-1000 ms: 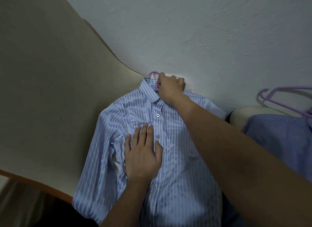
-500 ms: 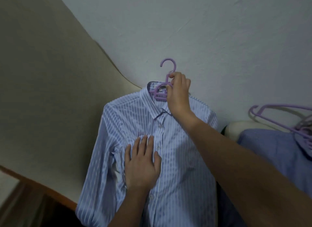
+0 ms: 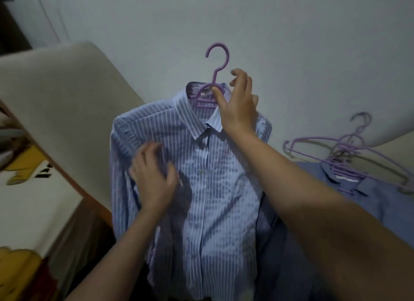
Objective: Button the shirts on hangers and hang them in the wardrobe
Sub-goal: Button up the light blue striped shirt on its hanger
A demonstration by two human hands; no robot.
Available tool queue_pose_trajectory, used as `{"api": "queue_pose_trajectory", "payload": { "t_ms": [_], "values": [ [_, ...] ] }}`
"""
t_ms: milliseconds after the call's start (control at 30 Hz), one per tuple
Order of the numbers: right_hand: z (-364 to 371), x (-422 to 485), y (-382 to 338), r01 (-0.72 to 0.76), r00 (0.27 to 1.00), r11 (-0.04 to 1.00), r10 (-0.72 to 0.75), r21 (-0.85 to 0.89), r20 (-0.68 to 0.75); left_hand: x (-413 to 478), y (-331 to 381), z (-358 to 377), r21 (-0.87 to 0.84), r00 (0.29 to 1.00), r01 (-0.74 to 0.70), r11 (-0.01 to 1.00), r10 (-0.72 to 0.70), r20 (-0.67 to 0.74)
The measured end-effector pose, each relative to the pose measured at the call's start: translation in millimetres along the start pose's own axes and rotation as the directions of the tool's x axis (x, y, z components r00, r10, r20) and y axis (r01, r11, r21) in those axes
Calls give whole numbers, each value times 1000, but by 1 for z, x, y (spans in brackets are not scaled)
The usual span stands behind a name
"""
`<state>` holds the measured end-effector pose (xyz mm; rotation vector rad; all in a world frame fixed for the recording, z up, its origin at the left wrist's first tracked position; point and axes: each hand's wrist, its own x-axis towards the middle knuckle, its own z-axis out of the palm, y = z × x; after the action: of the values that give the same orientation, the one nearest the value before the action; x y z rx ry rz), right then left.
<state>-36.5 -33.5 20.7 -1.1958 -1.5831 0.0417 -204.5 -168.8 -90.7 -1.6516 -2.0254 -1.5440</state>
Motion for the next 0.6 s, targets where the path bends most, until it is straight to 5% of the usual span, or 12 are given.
{"api": "queue_pose_trajectory", "payload": {
  "t_ms": [133, 300, 433, 600],
  "values": [
    [-50, 11, -44, 121, 980, 993, -117, 16, -158, 57, 38, -66, -53, 967, -169, 984, 155, -201],
    [-104, 21, -90, 288, 909, 949, -313, -129, -276, 99, 85, -128, -65, 918, -204, 977, 168, -359],
    [-143, 25, -115, 358, 898, 932, -362, -60, -252, 109, 103, -147, -331, 961, -175, 927, 88, -261],
    [-188, 24, -128, 391, 869, 906, -421, -161, -260, 98, 122, -149, -424, 978, -128, 897, 43, -203]
  ]
}}
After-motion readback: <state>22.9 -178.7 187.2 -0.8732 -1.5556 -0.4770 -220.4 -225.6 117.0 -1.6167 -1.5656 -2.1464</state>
